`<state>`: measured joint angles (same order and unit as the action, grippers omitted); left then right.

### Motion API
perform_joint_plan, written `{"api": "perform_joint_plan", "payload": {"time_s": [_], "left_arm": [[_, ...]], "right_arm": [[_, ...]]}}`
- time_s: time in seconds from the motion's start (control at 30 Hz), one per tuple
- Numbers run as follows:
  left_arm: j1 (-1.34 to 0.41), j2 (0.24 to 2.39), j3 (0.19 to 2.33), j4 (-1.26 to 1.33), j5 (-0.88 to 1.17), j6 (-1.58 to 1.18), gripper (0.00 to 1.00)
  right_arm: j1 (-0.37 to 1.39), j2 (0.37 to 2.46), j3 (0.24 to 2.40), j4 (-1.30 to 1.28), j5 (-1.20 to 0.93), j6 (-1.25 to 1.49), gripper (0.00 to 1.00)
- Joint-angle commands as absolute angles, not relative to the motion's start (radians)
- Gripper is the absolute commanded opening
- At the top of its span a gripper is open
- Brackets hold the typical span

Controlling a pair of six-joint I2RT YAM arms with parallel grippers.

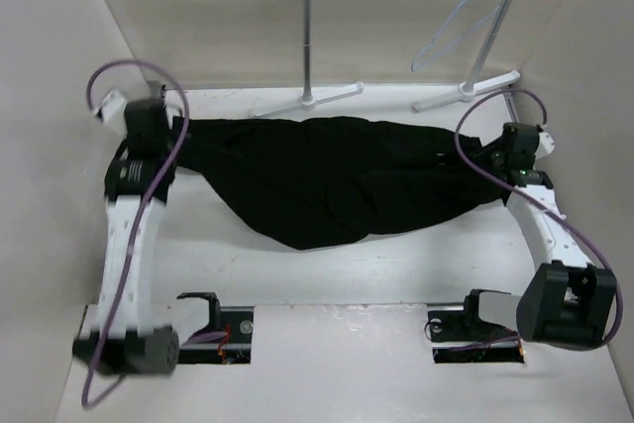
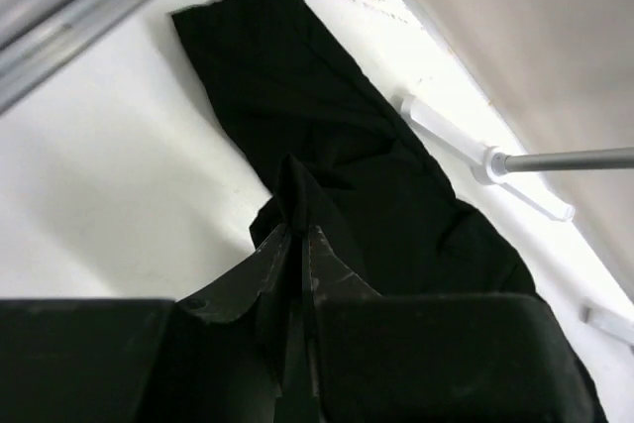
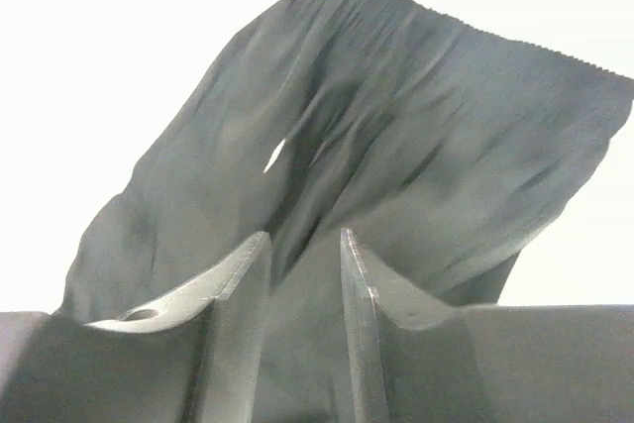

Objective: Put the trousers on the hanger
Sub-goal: Flatten out the trousers at the center of the board.

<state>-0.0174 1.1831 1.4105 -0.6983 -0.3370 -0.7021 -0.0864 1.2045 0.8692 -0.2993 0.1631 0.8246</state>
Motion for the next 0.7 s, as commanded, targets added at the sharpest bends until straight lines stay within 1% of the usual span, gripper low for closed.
{"api": "perform_joint_plan", "payload": {"time_s": [0.0,0.1,0.13,0.23,0.3,0.37,0.5,0.53,0.57,0.6,0.63,0.67], "left_arm": [[0.039,0.886,1.22,-0.749,-0.4,-0.664,0.05],[0.065,0.715,0.978,-0.782,-0.413,-0.679,0.05],[0.074,0.68,0.898,-0.784,-0.425,-0.686,0.06],[0.084,0.632,0.728,-0.772,-0.428,-0.741,0.06],[0.087,0.63,0.686,-0.738,-0.413,-0.77,0.06],[0.085,0.652,0.69,-0.692,-0.4,-0.773,0.05],[0.077,0.706,0.745,-0.635,-0.385,-0.773,0.05],[0.076,0.718,0.756,-0.614,-0.377,-0.773,0.05],[0.076,0.733,0.768,-0.6,-0.37,-0.775,0.05],[0.077,0.747,0.785,-0.591,-0.362,-0.776,0.05],[0.079,0.759,0.802,-0.583,-0.356,-0.778,0.05],[0.081,0.771,0.82,-0.575,-0.35,-0.784,0.05]], "right_arm": [[-0.174,1.279,0.977,-0.395,0.215,0.778,0.44],[-0.194,1.324,1.005,-0.465,0.262,0.743,0.65],[-0.19,1.33,0.997,-0.474,0.284,0.732,0.68],[-0.185,1.371,0.992,-0.506,0.304,0.703,0.68],[-0.183,1.41,1.012,-0.529,0.266,0.695,0.68],[-0.18,1.446,1.049,-0.561,0.23,0.692,0.66],[-0.139,1.498,1.095,-0.578,0.239,0.684,0.65],[-0.134,1.52,1.109,-0.583,0.22,0.683,0.62],[-0.133,1.535,1.118,-0.586,0.212,0.681,0.57],[-0.131,1.549,1.124,-0.592,0.2,0.686,0.32],[-0.131,1.546,1.121,-0.597,0.199,0.692,0.19],[-0.131,1.525,1.108,-0.603,0.204,0.705,0.11]]}}
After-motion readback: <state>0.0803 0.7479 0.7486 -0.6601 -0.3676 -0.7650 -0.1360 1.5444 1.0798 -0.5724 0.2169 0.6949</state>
